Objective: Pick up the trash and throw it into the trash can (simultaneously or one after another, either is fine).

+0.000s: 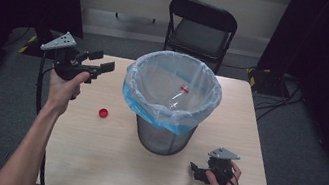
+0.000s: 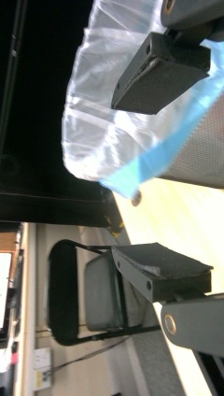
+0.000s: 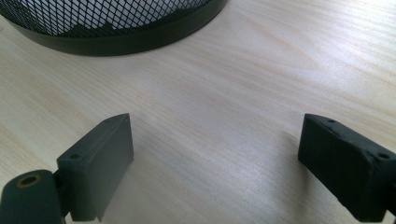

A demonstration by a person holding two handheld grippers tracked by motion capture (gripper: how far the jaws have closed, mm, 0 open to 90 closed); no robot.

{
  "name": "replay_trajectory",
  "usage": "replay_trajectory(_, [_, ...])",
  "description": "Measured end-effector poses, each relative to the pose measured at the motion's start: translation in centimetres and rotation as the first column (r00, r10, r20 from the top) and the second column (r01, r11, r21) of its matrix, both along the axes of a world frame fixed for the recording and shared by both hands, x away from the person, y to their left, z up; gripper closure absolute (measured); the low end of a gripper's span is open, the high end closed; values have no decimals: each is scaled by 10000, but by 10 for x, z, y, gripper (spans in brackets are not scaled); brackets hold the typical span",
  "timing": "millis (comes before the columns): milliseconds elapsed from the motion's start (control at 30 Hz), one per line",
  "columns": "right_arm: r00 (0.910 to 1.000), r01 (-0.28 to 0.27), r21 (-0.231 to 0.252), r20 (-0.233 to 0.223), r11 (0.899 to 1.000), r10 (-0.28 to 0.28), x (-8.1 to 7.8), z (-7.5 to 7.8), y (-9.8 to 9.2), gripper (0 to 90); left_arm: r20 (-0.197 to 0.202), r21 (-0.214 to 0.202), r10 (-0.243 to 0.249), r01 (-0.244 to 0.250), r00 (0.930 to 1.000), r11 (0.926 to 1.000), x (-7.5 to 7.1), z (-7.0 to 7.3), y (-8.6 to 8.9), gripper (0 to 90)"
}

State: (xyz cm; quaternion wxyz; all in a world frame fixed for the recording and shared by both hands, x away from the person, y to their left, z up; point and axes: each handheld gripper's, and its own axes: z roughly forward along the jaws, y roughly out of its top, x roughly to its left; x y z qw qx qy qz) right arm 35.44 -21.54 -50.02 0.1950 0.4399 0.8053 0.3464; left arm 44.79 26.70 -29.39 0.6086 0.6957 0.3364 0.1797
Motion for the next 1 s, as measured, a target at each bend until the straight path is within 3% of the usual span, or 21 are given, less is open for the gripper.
replay_trajectory(300, [10000,1,4,0,10000,-1,0,0,0,95,-697,328,191,-168,9974,9993,0,-25,9,246])
replay_trajectory(433, [10000,1,0,1,10000,-1,0,0,0,95,-756,522,391,-352,9964,9980,-1,-33,12,254])
replay_trajectory(667, [10000,3,1,0,10000,-3,0,0,0,95,-1057,1073,620,-506,9925,9929,-1,-49,13,274])
replay_trajectory(933, [10000,3,3,6,10000,-3,0,0,0,95,-1595,1904,849,-537,9835,9802,0,-75,13,281])
replay_trajectory(1000, [10000,0,1,0,10000,0,0,0,0,95,-1739,1844,863,-537,9810,9814,0,-83,13,281])
